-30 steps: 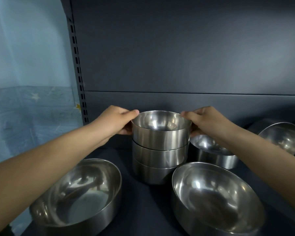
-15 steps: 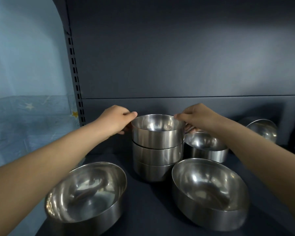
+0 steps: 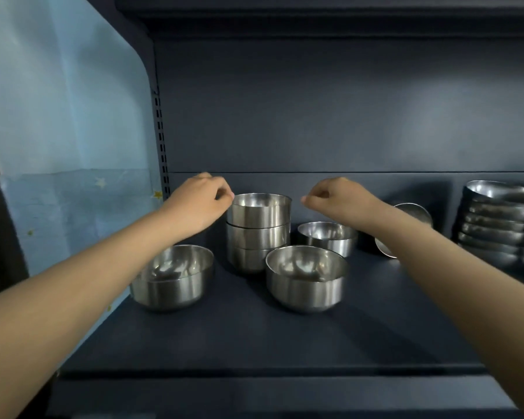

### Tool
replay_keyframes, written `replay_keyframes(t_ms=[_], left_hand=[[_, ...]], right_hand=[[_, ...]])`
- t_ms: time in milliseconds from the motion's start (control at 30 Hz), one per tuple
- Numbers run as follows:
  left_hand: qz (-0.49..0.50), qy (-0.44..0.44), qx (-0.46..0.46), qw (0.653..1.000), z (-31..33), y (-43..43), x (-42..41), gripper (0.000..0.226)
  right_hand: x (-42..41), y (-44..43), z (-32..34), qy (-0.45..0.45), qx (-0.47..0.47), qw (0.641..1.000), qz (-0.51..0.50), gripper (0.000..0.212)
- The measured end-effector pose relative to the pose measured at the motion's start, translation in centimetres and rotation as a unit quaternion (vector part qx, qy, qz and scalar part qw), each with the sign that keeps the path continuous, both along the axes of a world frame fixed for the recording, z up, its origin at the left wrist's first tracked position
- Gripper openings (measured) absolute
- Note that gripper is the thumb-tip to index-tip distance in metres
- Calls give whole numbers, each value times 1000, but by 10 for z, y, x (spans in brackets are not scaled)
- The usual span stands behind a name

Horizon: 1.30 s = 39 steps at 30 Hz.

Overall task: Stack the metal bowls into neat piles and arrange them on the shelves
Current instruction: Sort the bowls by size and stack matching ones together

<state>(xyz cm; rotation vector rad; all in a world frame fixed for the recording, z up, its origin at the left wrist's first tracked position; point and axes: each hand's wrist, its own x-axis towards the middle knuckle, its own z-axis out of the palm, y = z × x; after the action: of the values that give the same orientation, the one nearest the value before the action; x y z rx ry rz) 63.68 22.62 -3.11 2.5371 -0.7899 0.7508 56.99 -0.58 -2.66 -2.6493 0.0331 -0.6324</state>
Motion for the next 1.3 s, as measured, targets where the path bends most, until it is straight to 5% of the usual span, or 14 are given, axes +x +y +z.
replay_keyframes(t_ms=[567, 800, 1033, 1300], left_hand=[[-8, 58, 53, 997, -58, -40, -106, 35], [-40, 90, 22, 995, -85, -57, -91, 47], [-90, 181, -6, 979, -108, -56, -69, 60], [-104, 168, -51, 979, -105, -47, -73, 59]], right_hand=[[-87, -5, -52, 37, -129, 990, 30, 38], [-69, -9, -88, 38, -44, 998, 9, 61], [-61, -8, -109, -5, 21, 1000, 13, 61], [-78, 9, -96, -71, 41, 996, -24, 51]])
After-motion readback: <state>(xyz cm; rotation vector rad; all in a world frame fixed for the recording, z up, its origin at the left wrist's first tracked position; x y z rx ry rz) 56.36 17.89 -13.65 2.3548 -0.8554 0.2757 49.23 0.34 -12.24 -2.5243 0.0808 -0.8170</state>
